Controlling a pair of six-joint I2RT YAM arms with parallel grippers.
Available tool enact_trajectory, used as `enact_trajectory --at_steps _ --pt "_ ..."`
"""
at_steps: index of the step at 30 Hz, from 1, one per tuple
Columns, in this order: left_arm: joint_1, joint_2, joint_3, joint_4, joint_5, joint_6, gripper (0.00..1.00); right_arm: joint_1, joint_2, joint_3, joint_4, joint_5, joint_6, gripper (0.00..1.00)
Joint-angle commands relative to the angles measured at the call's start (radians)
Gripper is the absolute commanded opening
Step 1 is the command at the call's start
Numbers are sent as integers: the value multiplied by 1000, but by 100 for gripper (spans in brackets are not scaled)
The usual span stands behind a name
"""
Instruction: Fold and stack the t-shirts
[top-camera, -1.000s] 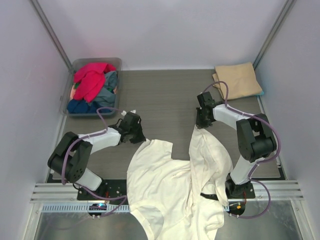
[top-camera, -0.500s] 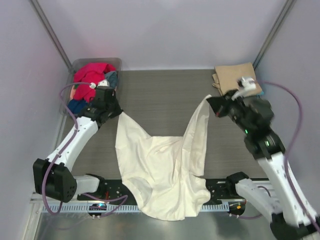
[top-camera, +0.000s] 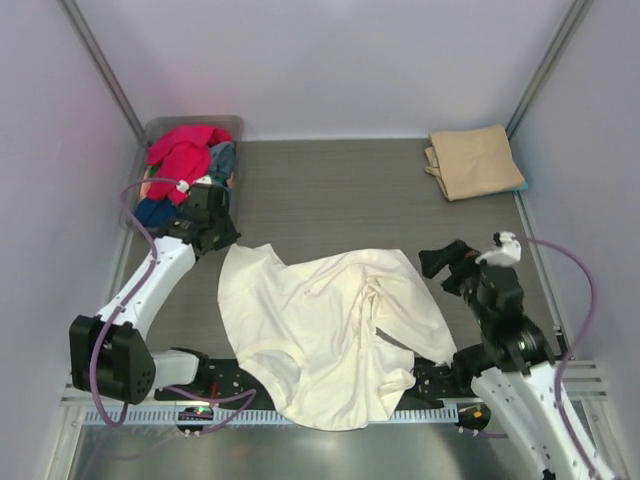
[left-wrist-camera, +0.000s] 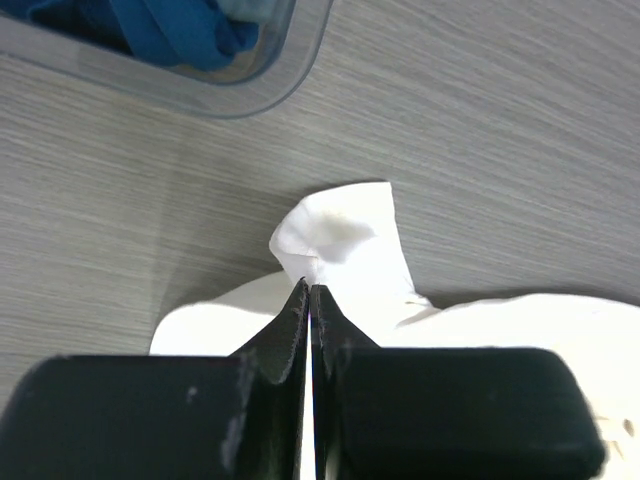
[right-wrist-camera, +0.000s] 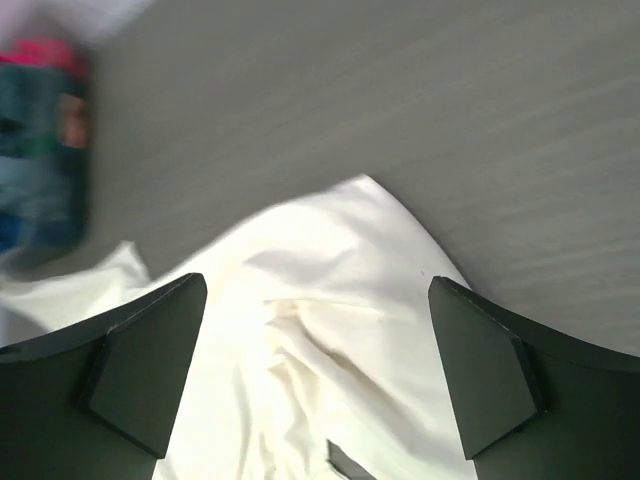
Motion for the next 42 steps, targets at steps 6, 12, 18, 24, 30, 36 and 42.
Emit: enact_trajectory --at_steps 6,12,18,24,30,36,42 --pt "10 -75 -29 -19 23 16 0 4 694 202 2 110 34 100" --pt "11 -79 -61 -11 49 8 0 1 1004 369 69 100 -66 100" --pt "10 -91 -67 -8 55 8 0 4 1161 362 164 -83 -63 100" --pt "10 -73 -65 1 63 2 0 7 1203 286 238 -213 -63 84" --pt "11 -53 -58 12 63 0 0 15 1218 230 292 -244 -60 45" --pt "11 27 42 28 87 -6 1 -1 1290 304 309 -240 -86 1" --pt "13 275 499 -45 238 49 0 -117 1377 757 160 -243 -159 1"
